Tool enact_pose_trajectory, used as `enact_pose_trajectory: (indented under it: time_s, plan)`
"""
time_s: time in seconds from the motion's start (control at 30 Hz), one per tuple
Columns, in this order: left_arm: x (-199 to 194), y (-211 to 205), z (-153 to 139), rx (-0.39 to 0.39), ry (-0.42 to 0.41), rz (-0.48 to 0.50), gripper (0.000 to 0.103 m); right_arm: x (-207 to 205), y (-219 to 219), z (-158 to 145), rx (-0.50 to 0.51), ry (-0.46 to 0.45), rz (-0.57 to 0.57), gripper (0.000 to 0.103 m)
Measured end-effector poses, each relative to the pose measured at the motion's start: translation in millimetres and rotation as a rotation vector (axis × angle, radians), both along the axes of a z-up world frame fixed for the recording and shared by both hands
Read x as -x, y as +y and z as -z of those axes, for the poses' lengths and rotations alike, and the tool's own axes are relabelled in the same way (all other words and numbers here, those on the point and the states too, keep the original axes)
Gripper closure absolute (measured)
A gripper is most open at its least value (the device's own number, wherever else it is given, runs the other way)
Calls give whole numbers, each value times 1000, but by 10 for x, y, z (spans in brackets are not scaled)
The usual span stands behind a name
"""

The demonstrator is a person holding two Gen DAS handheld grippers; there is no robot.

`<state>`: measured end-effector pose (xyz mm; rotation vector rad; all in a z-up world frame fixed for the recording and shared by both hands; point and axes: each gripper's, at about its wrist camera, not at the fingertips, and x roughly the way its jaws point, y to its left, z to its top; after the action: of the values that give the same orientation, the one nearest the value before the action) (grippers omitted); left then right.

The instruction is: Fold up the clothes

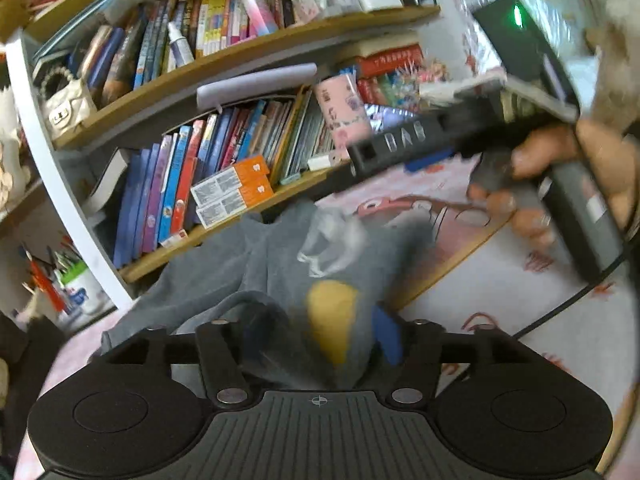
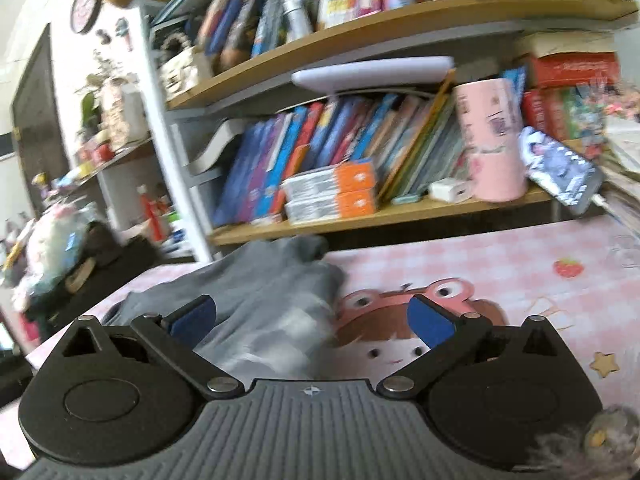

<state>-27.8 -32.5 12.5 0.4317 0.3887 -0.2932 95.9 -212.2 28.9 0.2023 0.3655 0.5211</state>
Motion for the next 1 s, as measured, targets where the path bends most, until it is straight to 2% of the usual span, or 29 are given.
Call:
enact_pose_trajectory:
  time_s: [0.07,0.13,0.23,0.37,0.47,0.6,0.67,0.77,0.87,0.93,1.0]
  plan:
    - [27,152,-120,41,-2,-22,37,56,69,-18,30,-20,-27,0]
    - [0,372,-224,119,10,-64,31,83,141,1,64,-20,-54,0]
    - [-100,746,-269,286,75,-177,27,122,249,31,115,-19,-95,0]
    - [-260,1208,-165,532,216,-329,27,114,340,119,202,6,-75,0]
    - [-305,1492,-56,695,277,-420,13,49,330,174,220,50,-42,0]
    - [-396,1661,42,824,315,-483,10,-29,296,244,215,120,-30,2]
    - [-432,1690,40,884,338,-475,10,-51,279,261,213,138,-25,4]
    - [-400,1660,-35,920,362,-393,10,-84,234,266,205,153,-6,9]
    - [-319,1584,-157,872,391,-309,8,-130,188,281,196,178,15,14]
    - [-226,1545,-222,825,383,-307,7,-144,184,296,194,193,15,17]
    - [-150,1573,-285,818,361,-321,7,-141,197,309,196,200,1,20]
